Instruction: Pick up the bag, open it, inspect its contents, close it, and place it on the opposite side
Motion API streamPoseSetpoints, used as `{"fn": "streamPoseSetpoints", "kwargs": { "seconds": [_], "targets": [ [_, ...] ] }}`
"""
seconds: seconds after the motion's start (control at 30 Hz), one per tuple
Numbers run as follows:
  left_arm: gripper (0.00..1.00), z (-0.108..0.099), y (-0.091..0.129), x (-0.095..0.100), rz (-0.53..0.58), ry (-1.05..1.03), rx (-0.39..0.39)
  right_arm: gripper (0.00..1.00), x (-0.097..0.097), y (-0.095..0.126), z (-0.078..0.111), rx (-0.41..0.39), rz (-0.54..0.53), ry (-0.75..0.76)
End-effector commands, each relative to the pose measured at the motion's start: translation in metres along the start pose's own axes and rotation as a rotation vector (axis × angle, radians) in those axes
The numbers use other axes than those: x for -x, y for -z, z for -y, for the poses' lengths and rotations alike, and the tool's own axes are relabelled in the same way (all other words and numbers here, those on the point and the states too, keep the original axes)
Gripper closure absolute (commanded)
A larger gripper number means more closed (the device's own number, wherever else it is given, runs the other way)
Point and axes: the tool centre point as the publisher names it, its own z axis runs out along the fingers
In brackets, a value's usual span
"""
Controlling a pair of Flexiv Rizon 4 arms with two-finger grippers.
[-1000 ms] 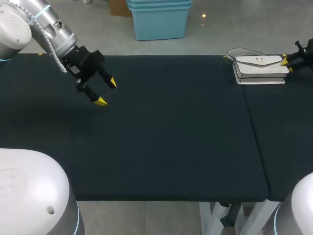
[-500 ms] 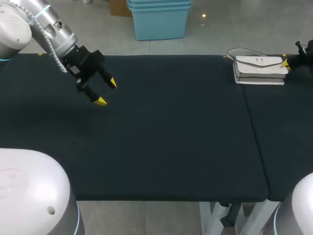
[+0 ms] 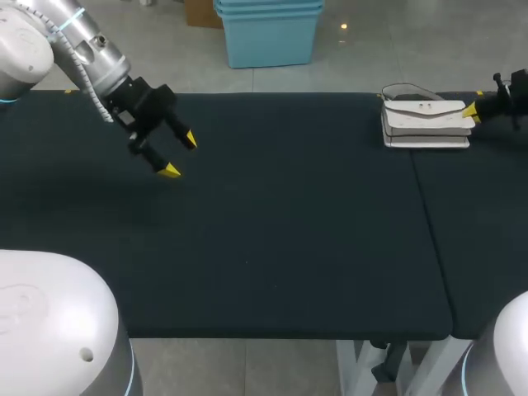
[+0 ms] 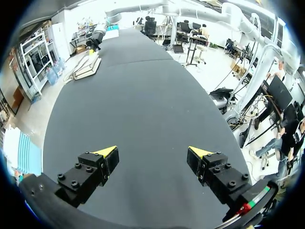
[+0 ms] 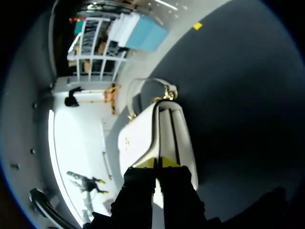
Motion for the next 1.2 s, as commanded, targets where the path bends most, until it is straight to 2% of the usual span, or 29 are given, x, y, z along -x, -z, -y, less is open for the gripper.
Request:
{"fn": "streamPoseSetpoints", "kwargs": {
  "seconds": [0.03,0.33,0.57,0.73,0.9,1.03,1.2],
  "targets": [
    [0.00,-0.001,-0.001,0.000,0.001,-0.001,-0.002,1.00,-0.008,-0.001,0.005,-0.270,-0.007,0.011],
    [0.00,-0.001,-0.001,0.000,0.001,-0.001,-0.002,1.00,-0.024,-0.021,0.053,-0.234,-0.026,0.042],
    [0.00,-0.001,-0.001,0.000,0.001,-0.001,-0.002,1.00,-0.028,-0.032,0.091,-0.113,-0.064,0.052],
    [0.00,-0.001,-0.001,0.000,0.001,-0.001,-0.002,1.00,-0.038,-0.038,0.120,-0.018,-0.047,0.088],
    [0.00,-0.001,-0.001,0.000,0.001,-0.001,-0.002,1.00,-0.047,-0.031,0.140,0.110,-0.058,0.095],
    [0.00,-0.001,-0.001,0.000,0.001,-0.001,-0.002,1.00,-0.049,-0.029,0.157,0.204,-0.071,0.035],
    [0.00,-0.001,-0.001,0.000,0.001,-0.001,-0.002,1.00,-0.049,-0.029,0.157,0.204,-0.071,0.035]
  ]
}}
